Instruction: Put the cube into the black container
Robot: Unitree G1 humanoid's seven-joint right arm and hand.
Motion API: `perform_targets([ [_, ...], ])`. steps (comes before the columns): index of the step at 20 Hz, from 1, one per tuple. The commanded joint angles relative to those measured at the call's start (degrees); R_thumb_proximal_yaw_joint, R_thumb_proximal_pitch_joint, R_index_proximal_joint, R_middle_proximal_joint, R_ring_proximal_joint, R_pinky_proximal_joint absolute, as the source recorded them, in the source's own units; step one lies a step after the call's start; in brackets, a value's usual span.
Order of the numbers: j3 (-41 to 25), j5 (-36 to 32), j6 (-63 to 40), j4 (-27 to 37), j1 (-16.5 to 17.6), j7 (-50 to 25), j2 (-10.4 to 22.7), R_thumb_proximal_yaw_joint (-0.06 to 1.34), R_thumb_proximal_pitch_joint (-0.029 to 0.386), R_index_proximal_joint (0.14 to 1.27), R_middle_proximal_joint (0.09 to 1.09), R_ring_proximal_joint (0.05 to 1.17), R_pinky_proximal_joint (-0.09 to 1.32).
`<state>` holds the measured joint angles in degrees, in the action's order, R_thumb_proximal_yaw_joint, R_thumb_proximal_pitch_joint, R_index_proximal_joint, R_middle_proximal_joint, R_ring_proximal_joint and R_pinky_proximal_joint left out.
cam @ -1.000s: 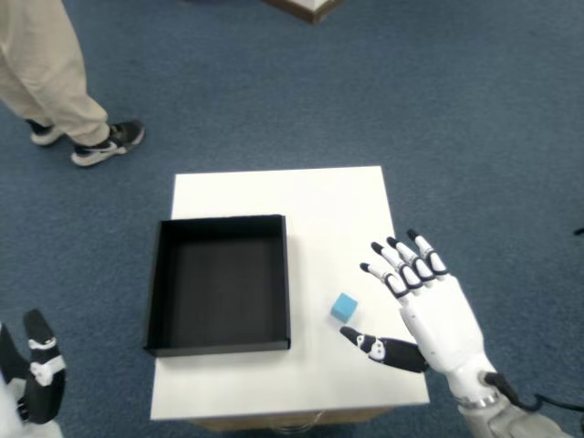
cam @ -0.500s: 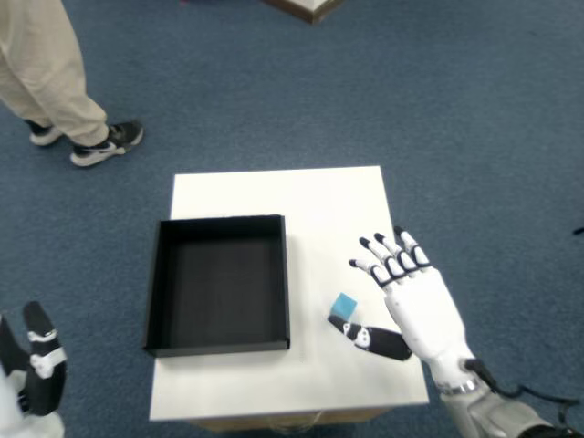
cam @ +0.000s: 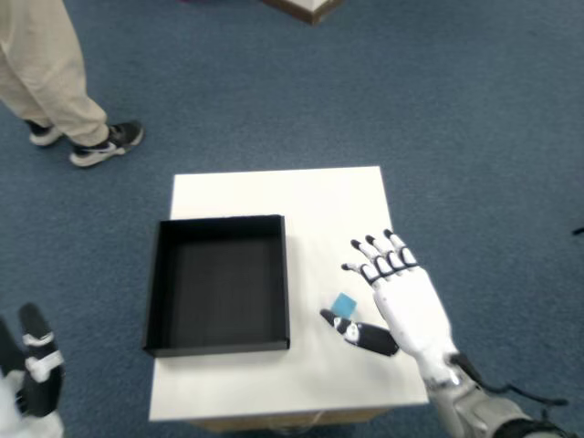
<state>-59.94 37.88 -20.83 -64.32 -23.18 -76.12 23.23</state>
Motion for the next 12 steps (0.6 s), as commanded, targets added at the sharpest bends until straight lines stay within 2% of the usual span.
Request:
perform_targets([
  [1,1.0,-1.5,-1.7,-1.8,-2.6,-0.4,-0.2,0.29,0.069,0.59,0.26,0.24,0.03],
  [5,0.7,-1.8,-2.1,-8.6,-2.0,0.9,-3.0,0.31,0.092,0.60,0.27,0.25,0.03],
  [12,1.0,-2.3,-4.0,-15.4,-2.7,2.7,-4.6,0.33,0.085,0.63,0.28,0.25,0.02],
])
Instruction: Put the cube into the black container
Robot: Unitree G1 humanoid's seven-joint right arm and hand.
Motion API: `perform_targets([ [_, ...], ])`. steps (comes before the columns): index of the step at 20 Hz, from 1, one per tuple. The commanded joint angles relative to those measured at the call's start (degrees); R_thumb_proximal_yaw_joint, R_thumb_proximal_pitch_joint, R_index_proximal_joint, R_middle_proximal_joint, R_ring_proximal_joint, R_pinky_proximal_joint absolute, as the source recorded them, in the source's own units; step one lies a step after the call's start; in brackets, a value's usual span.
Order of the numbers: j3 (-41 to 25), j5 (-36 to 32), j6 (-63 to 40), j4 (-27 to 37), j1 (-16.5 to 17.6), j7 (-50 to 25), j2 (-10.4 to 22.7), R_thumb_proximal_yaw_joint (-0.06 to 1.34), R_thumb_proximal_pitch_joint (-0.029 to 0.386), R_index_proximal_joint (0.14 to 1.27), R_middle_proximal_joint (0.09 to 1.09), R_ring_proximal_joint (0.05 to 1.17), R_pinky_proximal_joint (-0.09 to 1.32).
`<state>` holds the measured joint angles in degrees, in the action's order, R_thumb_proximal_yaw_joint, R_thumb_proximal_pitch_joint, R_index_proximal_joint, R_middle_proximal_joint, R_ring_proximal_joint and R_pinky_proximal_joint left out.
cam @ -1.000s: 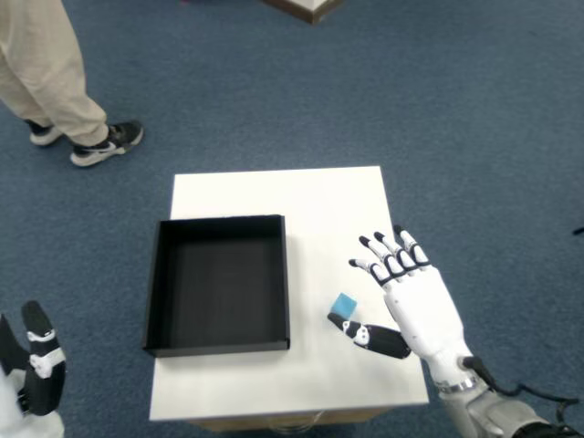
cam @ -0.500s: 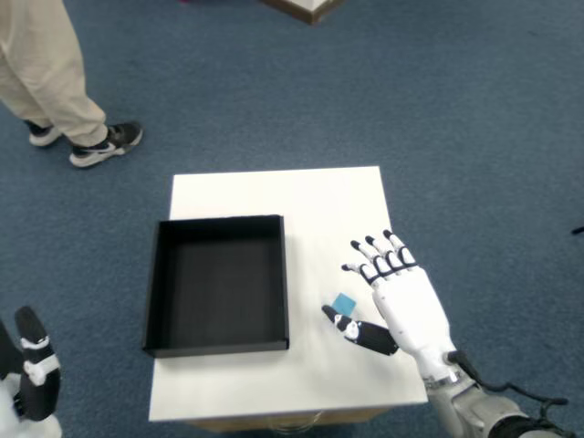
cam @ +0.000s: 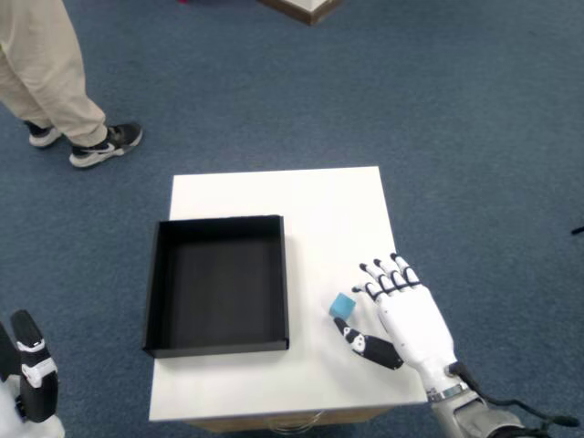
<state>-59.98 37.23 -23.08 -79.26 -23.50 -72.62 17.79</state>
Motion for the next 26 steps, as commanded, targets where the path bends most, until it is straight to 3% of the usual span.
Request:
perform_targets([
  [1,1.0,-1.7,-1.9,-1.1,-2.5,-0.6,0.7,0.33,0.085,0.63,0.28,0.25,0.02],
  [26,0.9,-1.1,0.1,-3.5,-3.2,2.6,-3.4,0.33,0.084,0.66,0.29,0.25,0.01],
])
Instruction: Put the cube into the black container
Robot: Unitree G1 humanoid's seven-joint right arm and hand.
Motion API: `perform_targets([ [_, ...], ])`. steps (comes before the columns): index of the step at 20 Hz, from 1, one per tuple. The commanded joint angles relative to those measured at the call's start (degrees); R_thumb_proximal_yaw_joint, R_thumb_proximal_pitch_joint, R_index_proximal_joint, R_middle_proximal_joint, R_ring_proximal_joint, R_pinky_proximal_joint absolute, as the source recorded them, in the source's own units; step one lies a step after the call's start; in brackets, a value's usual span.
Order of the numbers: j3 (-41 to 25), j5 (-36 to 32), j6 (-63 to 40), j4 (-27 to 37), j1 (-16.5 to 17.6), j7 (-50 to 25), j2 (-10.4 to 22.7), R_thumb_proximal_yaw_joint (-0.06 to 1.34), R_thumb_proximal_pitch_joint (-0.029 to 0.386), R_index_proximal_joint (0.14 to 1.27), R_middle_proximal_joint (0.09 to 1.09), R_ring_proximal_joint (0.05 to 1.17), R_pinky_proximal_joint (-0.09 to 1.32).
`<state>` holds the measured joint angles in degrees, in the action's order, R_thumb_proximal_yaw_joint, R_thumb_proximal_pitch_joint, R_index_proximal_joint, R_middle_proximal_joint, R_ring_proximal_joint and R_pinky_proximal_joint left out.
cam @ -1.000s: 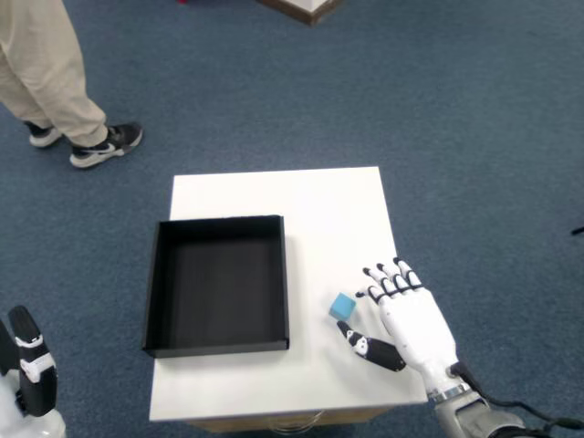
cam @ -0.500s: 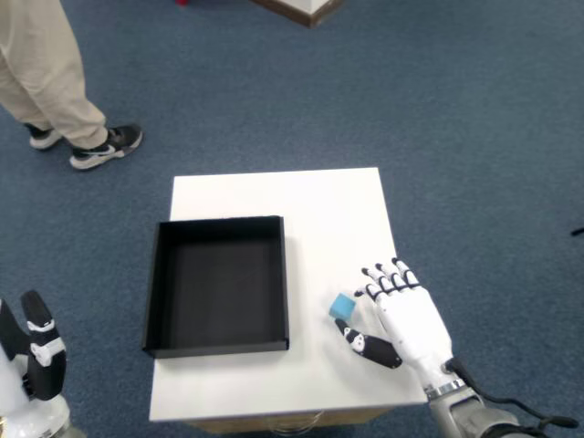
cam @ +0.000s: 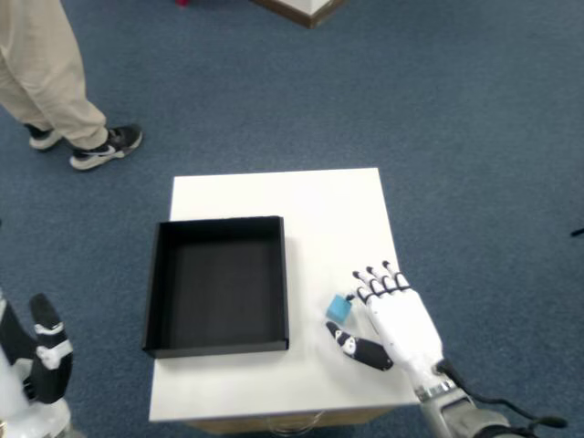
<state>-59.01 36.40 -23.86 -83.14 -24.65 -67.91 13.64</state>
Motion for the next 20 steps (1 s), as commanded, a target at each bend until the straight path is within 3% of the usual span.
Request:
perform_targets([
  [1,-0.2,-0.1,0.9,0.3,-1.9,-2.4,0.7,0.33,0.085,0.66,0.29,0.25,0.01],
  [11,-0.7,0.7,2.5,0.0,-2.8,-2.0,-0.3,0.30,0.085,0.64,0.28,0.23,0.00],
  [20,-0.8,0.9,3.6,-0.4,-1.5,-0.6,-0.6,0.28,0.097,0.64,0.28,0.23,0.00],
])
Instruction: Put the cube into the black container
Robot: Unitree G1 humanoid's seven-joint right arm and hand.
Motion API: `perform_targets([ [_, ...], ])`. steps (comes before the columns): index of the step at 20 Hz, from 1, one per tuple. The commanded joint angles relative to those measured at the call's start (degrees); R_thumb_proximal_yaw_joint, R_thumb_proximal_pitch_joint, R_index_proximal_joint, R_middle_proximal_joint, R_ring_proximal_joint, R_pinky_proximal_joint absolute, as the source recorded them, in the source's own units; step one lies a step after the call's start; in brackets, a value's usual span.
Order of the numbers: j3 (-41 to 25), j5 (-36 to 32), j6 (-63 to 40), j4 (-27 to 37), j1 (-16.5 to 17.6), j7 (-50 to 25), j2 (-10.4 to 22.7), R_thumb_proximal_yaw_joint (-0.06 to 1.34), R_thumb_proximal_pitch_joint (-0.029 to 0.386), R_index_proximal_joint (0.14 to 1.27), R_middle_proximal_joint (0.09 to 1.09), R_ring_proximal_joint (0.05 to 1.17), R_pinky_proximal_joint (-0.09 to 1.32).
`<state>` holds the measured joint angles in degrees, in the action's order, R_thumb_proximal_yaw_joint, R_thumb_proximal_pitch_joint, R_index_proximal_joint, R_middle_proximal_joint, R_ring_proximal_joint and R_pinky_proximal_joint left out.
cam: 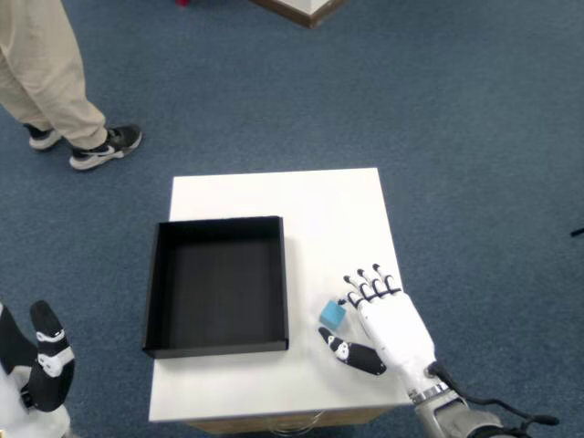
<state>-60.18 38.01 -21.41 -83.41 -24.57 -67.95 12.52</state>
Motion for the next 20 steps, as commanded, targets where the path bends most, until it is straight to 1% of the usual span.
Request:
perform_targets([
  [1,0.5,-0.8,1.3,-0.1,-1.4,-0.4,0.5,0.28,0.102,0.64,0.28,0.23,0.01],
  [6,0.7,-0.9,0.7,0.3,-0.7,-1.2,0.8,0.32,0.147,0.67,0.29,0.25,0.03],
  [7,0.7,-0.9,0.7,0.3,-0.6,-1.3,0.8,0.35,0.164,0.69,0.29,0.25,0.03],
  [8,0.6,-0.8,0.6,0.3,-0.5,-1.5,0.9,0.44,0.197,0.72,0.29,0.26,0.04],
  [9,0.6,-0.8,0.5,0.3,-0.4,-1.6,0.9,0.51,0.220,0.76,0.29,0.26,0.04],
  [10,0.6,-0.7,0.3,0.4,-0.4,-2.0,1.0,0.57,0.238,0.83,0.30,0.26,0.05],
  [11,0.6,-0.7,0.2,0.4,-0.4,-2.1,1.1,0.59,0.241,0.86,0.30,0.27,0.05],
  [13,0.6,-0.7,-0.1,0.5,-0.2,-2.5,1.1,0.66,0.249,0.90,0.31,0.27,0.07],
  [14,0.7,-0.7,-0.3,0.5,0.1,-2.7,1.1,0.78,0.253,0.93,0.31,0.28,0.07],
  [15,0.7,-0.7,-0.5,0.5,0.3,-2.9,1.1,0.82,0.253,0.95,0.32,0.28,0.08],
  [17,0.9,-0.9,-1.1,0.7,0.8,-3.6,1.1,1.00,0.236,1.05,0.33,0.28,0.10],
  [18,1.0,-0.9,-1.4,0.7,1.0,-4.2,1.1,1.07,0.213,1.10,0.35,0.28,0.13],
  [19,1.0,-0.9,-1.5,0.7,1.1,-4.4,1.0,1.09,0.191,1.11,0.36,0.29,0.13],
  [20,1.1,-1.0,-1.6,0.8,1.2,-5.0,1.0,1.11,0.157,1.11,0.36,0.29,0.14],
])
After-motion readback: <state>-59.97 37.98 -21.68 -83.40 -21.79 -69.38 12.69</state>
